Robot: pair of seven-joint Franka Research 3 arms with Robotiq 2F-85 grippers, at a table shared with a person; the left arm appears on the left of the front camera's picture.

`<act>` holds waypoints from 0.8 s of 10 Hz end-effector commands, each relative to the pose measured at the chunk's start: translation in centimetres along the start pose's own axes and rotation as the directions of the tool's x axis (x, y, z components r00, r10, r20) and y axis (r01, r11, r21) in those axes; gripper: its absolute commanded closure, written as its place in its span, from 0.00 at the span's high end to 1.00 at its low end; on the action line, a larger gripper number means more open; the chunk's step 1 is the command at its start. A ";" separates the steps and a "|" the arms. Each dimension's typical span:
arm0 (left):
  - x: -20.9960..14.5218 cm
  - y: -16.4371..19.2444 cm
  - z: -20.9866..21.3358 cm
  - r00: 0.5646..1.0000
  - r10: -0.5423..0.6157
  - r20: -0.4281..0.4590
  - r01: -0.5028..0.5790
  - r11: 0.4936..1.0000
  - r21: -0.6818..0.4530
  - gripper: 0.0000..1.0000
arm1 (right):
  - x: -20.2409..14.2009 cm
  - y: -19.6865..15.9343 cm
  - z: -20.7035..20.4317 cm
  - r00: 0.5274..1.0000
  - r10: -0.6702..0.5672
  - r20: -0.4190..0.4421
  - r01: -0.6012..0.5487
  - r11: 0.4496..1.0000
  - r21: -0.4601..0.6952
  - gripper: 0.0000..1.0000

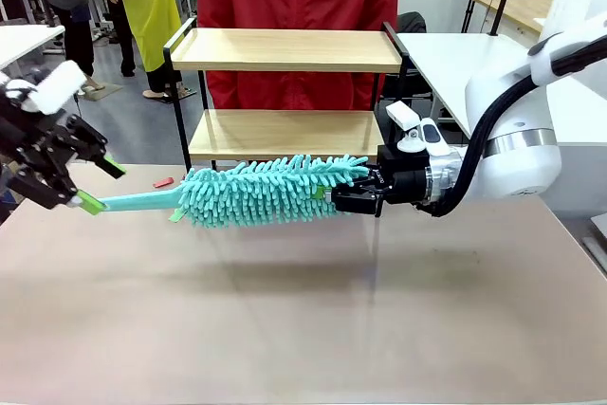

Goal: Clean the shelf.
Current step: Hand the Duster back to the human.

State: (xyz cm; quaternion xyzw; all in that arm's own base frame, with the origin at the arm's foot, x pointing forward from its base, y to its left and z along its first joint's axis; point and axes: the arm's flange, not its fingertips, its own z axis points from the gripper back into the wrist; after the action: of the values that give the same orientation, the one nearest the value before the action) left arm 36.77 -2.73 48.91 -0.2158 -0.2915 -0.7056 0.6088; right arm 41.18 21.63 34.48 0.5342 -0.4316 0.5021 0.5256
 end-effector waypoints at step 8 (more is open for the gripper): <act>-7.7 -2.3 9.5 0.919 0.000 0.395 -0.054 0.990 0.127 1.00 | 0.2 0.0 -0.1 1.000 -0.001 0.009 0.001 1.000 0.012 0.00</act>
State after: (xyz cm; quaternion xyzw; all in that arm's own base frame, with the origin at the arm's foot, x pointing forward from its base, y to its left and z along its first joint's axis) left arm 34.89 10.12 50.12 -0.3198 -0.4401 -0.6135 0.5724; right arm 41.17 21.63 34.47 0.5344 -0.4315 0.5020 0.5256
